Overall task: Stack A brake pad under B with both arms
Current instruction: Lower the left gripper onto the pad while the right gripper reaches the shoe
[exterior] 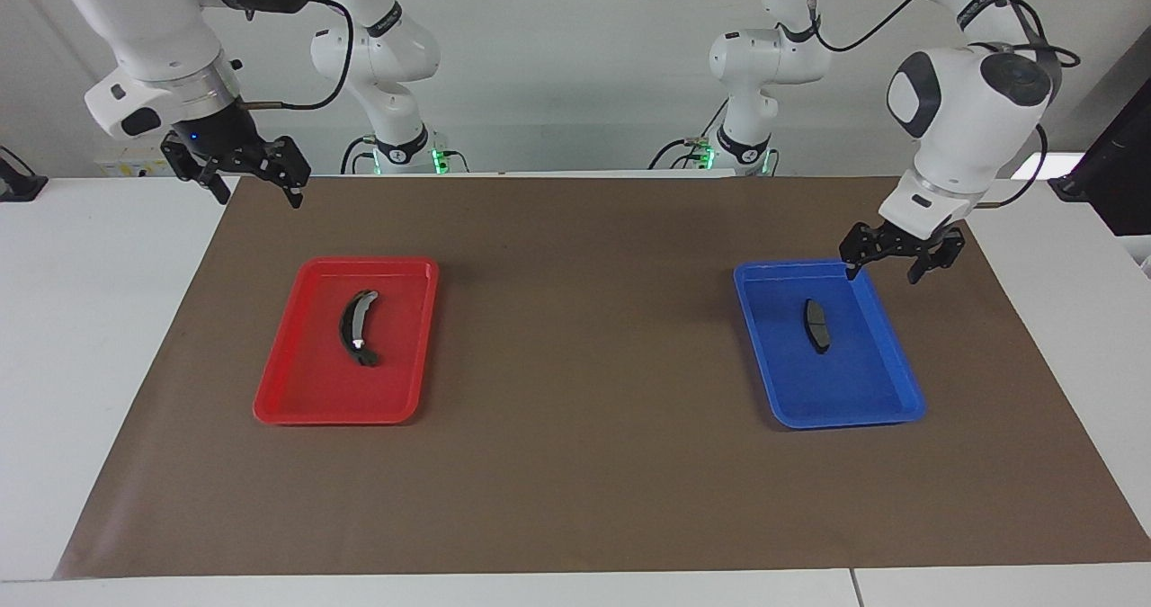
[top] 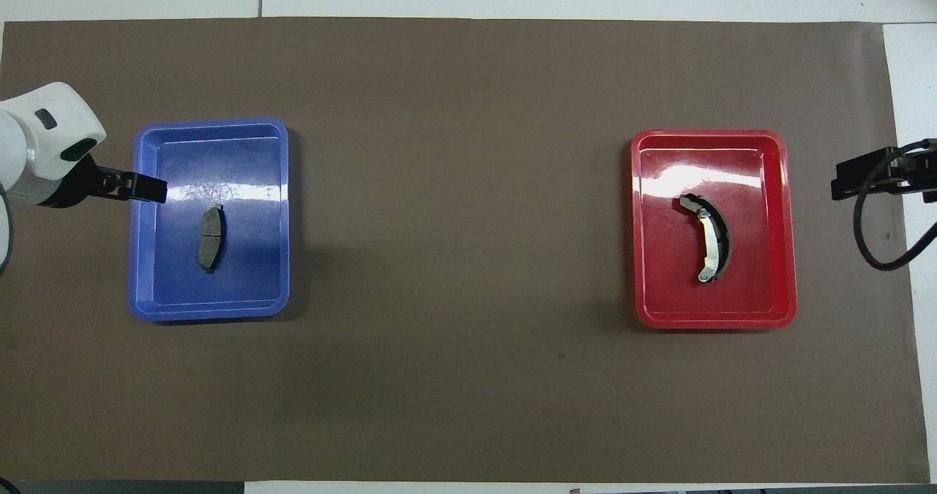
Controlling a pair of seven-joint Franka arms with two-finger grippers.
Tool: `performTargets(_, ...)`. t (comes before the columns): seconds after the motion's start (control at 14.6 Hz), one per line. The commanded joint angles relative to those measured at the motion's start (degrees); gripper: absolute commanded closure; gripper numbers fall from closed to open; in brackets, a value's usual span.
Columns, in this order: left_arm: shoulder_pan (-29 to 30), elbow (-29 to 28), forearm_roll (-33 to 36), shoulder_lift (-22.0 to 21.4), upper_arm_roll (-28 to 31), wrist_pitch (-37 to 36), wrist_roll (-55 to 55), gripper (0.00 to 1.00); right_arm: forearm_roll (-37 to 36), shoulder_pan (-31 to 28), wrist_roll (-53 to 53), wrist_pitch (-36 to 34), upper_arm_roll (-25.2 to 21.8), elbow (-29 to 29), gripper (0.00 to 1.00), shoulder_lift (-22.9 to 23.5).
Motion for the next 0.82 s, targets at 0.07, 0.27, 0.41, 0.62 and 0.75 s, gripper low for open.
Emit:
performTargets(0.07, -0.48, -10.36, 1.04, 0.25, 0.43, 12.27, -0.49, 0.03, 0.19, -0.61, -1.1, 0.94, 0.23, -0.93, 0.0, -0.47)
performTargets(0.27, -0.39, -12.39, 1.04, 2.88, 0.43, 14.83, -0.49, 0.04, 0.28, -0.7, -1.53, 0.94, 0.23, -2.34, 0.0, -1.17)
performTargets(0.41, -0.21, -13.97, 1.04, 3.59, 0.43, 17.46, -0.49, 0.04, 0.36, -0.43, -1.27, 2.42, 0.23, -3.22, 0.0, -1.34)
performTargets(0.62, -0.13, -16.96, 1.04, 4.12, 0.43, 21.24, -0.49, 0.05, 2.81, 0.18, -1.18, 11.97, 0.32, -12.15, 0.0, -4.76)
performTargets(0.75, -0.13, -17.5, 1.04, 4.99, 0.43, 22.74, -0.58, 0.06, 3.7, 0.01, -1.62, 19.54, 0.24, -20.68, 0.0, -6.96)
